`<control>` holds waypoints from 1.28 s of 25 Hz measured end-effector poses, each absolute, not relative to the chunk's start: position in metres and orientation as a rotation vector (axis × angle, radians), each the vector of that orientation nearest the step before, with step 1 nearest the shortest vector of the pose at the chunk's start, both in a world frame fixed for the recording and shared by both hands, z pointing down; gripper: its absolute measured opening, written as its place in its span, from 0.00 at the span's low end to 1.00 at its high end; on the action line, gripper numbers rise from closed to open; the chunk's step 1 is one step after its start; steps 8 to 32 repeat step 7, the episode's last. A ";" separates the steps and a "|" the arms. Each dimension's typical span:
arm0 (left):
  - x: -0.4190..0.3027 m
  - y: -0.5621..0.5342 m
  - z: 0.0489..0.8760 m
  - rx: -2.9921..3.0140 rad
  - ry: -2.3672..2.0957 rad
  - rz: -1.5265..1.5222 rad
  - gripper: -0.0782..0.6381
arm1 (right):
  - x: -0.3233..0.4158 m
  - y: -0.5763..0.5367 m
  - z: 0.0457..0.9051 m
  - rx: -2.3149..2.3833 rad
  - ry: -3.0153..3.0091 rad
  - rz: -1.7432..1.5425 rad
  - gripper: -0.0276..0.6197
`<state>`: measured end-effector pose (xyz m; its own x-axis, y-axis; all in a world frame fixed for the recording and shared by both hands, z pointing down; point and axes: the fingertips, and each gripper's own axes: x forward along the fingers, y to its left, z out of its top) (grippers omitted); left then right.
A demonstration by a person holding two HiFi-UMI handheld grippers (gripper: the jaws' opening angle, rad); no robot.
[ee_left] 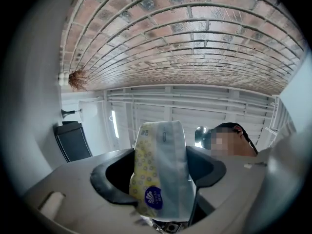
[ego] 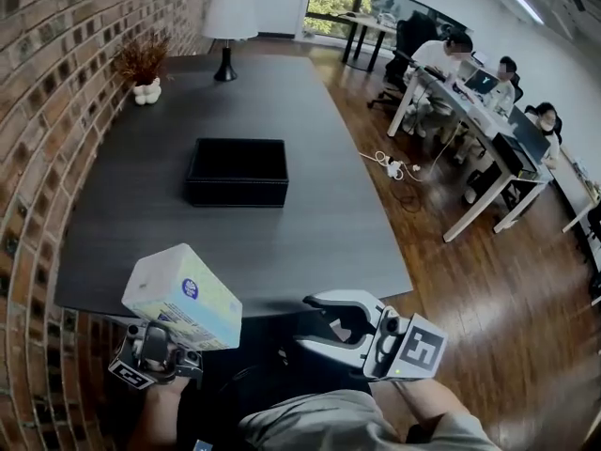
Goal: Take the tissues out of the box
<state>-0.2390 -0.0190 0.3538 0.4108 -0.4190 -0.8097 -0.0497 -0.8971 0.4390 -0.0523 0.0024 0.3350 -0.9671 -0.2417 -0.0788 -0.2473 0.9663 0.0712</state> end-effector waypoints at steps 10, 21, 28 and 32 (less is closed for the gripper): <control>-0.233 -0.029 0.363 2.351 -0.432 -1.462 0.57 | -0.043 -0.008 0.337 -0.399 3.071 0.126 0.38; -0.233 -0.029 0.363 2.351 -0.432 -1.462 0.57 | -0.043 -0.008 0.337 -0.399 3.071 0.126 0.38; -0.233 -0.029 0.363 2.351 -0.432 -1.462 0.57 | -0.043 -0.008 0.337 -0.399 3.071 0.126 0.38; -0.233 -0.029 0.363 2.351 -0.432 -1.462 0.57 | -0.043 -0.008 0.337 -0.399 3.071 0.126 0.38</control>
